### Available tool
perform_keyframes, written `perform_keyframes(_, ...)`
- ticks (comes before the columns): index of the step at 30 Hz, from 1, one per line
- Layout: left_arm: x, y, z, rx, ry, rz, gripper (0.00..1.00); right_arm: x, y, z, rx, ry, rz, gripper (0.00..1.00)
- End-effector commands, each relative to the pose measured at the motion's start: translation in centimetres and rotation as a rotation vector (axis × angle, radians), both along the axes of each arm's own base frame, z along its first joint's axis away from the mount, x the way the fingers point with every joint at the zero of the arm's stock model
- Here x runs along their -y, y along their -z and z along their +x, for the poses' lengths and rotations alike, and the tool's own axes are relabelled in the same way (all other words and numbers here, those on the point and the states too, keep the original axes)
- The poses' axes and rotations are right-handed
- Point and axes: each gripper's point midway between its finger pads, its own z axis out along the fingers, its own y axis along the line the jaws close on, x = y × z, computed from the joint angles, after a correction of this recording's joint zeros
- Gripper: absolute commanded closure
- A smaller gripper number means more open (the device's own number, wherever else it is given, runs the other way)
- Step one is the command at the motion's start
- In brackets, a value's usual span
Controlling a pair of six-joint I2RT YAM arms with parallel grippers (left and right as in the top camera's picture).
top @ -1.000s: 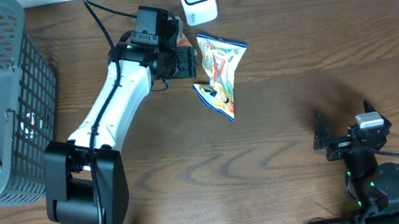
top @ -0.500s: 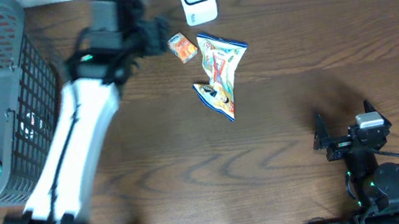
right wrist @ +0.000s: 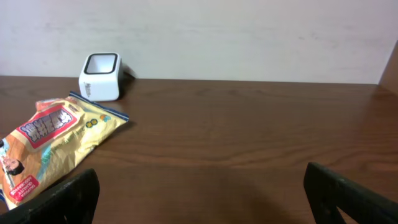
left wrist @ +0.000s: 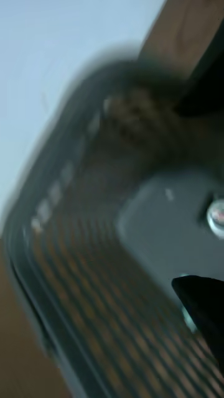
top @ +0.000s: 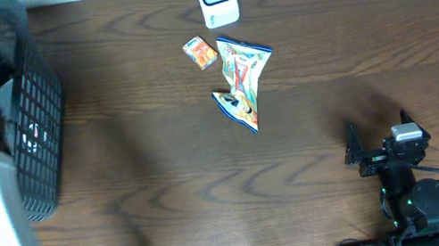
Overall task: Scan the item barcode
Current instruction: 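Reach into the basket and grasp a light-green tissue pack with left gripper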
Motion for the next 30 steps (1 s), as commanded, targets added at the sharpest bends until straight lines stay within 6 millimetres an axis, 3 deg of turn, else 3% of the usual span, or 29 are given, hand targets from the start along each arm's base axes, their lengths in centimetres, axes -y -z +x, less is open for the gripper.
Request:
perform_keyframes(1, -4.2, 1.9, -2.3, -0.064, -0.119, -0.012, 0.2, 0.2, 0.1, 0.0, -0.002, 0.007, -0.015, 0.01)
perform_keyframes(5, -7.2, 5.2, -4.3, -0.151, -0.203, -0.054, 0.21, 0.2, 0.1, 0.0, -0.002, 0.007, -0.015, 0.01)
perform_keyframes(10, -9.0, 10.5, -6.2, -0.319, -0.257, -0.132, 0.21, 0.2, 0.1, 0.0, -0.002, 0.007, -0.015, 0.01)
perform_keyframes(18, -8.3, 21.2, -8.2, -0.723, -0.138, -0.236, 0.2, 0.2, 0.1, 0.0, -0.002, 0.007, -0.015, 0.01)
perform_keyframes(22, -8.7, 24.2, -8.7, -0.818, -0.142, -0.249, 0.16, 0.2, 0.1, 0.0, -0.002, 0.008, -0.015, 0.01)
perform_keyframes(26, -10.7, 24.9, -10.1, -0.905, -0.223, -0.16, 0.14, 0.2, 0.1, 0.0, -0.002, 0.008, -0.015, 0.01)
perform_keyframes(30, -10.8, 26.0, -9.9, -0.916, -0.219, -0.169, 0.14, 0.2, 0.1, 0.0, -0.002, 0.008, -0.015, 0.01)
